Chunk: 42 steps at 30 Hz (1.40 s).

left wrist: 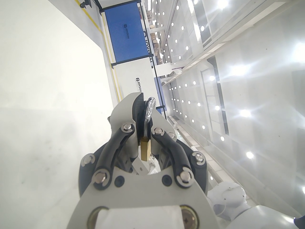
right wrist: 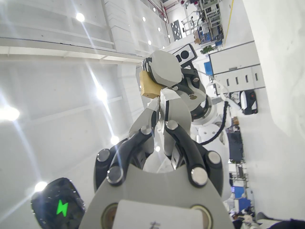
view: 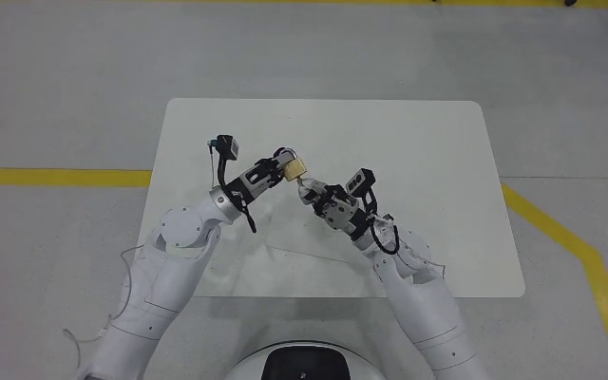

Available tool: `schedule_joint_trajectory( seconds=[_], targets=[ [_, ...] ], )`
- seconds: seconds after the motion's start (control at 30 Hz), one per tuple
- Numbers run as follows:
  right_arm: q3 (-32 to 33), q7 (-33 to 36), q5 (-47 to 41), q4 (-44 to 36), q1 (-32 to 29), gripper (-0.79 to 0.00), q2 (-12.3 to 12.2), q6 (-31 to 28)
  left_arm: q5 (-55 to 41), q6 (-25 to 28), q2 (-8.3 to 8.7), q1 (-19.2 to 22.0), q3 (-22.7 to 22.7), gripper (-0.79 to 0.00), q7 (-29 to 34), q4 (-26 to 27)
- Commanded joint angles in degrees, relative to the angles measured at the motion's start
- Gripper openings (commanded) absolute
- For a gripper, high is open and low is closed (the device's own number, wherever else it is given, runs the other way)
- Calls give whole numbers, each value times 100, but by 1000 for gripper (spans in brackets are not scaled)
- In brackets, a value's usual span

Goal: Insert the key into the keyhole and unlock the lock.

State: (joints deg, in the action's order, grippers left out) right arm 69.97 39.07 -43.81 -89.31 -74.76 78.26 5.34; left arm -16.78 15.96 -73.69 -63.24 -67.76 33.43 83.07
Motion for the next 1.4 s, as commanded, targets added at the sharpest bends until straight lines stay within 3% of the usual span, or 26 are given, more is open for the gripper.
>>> schedule_joint_trajectory(
  seconds=[0.0, 0.2, 0.4, 0.43, 0.5, 0.53, 0.67, 0.93, 1.2, 1.3, 1.37],
  targets=[
    [73, 214, -384, 65, 68, -785, -12, 426, 32, 66, 3, -2, -6, -785, 20, 7],
    [198, 582, -1139, 288, 253, -785, -45, 1394, 207, 285, 12, -9, -8, -785, 70, 14],
    [281, 573, -1264, 328, 307, -785, -71, 1423, 183, 449, 17, -26, -51, -785, 66, -5],
    [306, 589, -1255, 289, 289, -702, -78, 1363, 173, 458, 20, -28, -68, -785, 74, -11],
    [419, 637, -1198, 186, 205, -363, -104, 1190, 154, 474, 28, -32, -104, -785, 104, -30],
    [488, 660, -1165, 112, 140, 0, -119, 1085, 143, 486, 31, -36, -119, -785, 119, -39],
    [909, 826, -1196, -210, -220, 0, -187, 618, 111, 516, 50, -60, -193, -785, 202, -55],
    [1486, 1144, -1377, -584, -674, 0, -276, 280, 337, 508, 91, -64, -246, -785, 428, 24],
    [1486, 1144, -1377, -584, -674, 0, -276, 280, 2161, 174, 189, 22, 126, -785, 1236, 228],
    [1454, 773, -1529, -612, -664, 0, -268, 427, 2880, -130, 246, 60, 231, -785, 1680, 256],
    [1509, 648, -1535, -645, -669, 0, -266, 208, 3156, -270, 285, 35, 227, -785, 1888, 313]
  ],
)
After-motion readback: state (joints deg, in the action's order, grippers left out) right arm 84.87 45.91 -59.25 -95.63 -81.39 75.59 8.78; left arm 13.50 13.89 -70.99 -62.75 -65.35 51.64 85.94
